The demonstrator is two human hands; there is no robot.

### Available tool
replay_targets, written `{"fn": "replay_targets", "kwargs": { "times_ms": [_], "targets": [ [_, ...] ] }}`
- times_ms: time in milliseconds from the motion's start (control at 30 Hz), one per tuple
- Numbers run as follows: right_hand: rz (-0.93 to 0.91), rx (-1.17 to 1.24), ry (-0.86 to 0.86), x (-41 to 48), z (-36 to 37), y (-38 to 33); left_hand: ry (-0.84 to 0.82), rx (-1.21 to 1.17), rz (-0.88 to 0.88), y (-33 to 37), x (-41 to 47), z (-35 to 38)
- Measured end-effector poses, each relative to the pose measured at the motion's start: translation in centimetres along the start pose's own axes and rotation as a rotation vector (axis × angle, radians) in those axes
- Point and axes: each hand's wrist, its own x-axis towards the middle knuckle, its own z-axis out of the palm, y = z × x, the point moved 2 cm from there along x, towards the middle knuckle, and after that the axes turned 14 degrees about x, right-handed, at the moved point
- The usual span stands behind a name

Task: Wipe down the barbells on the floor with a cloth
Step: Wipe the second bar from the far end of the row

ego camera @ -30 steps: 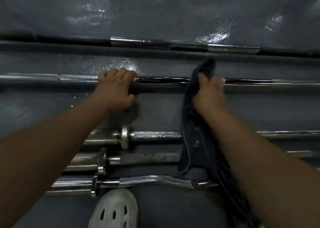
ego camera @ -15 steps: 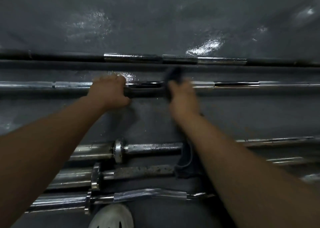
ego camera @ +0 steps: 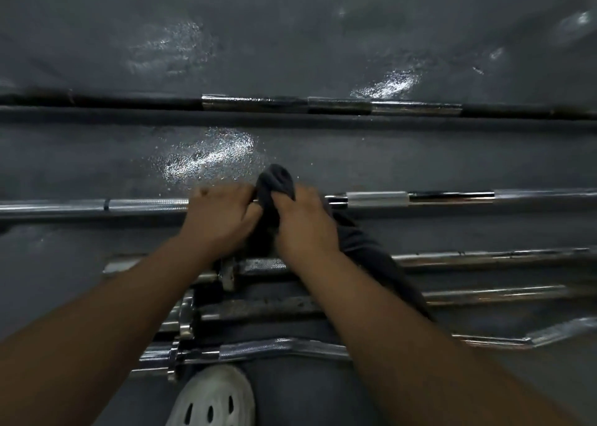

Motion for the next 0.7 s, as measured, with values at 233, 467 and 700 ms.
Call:
{"fn": "replay_targets", "kwargs": {
  "times_ms": [233,467,700],
  "targets": [
    [0.303,-0.016,0.114,-1.5,-6.9,11.8,-0.008,-0.114,0.057,-0.9,-3.2,1.5],
    [0.001,0.032,0.003,-0.4,1.0,-0.6,-0.145,-0.099,-0.045,-1.0,0.6,0.2],
    [0.260,-0.055,0.167,0.6,-7.8,12.2,0.032,0.075,-0.022,-3.8,-1.0,0.8]
  ]
}}
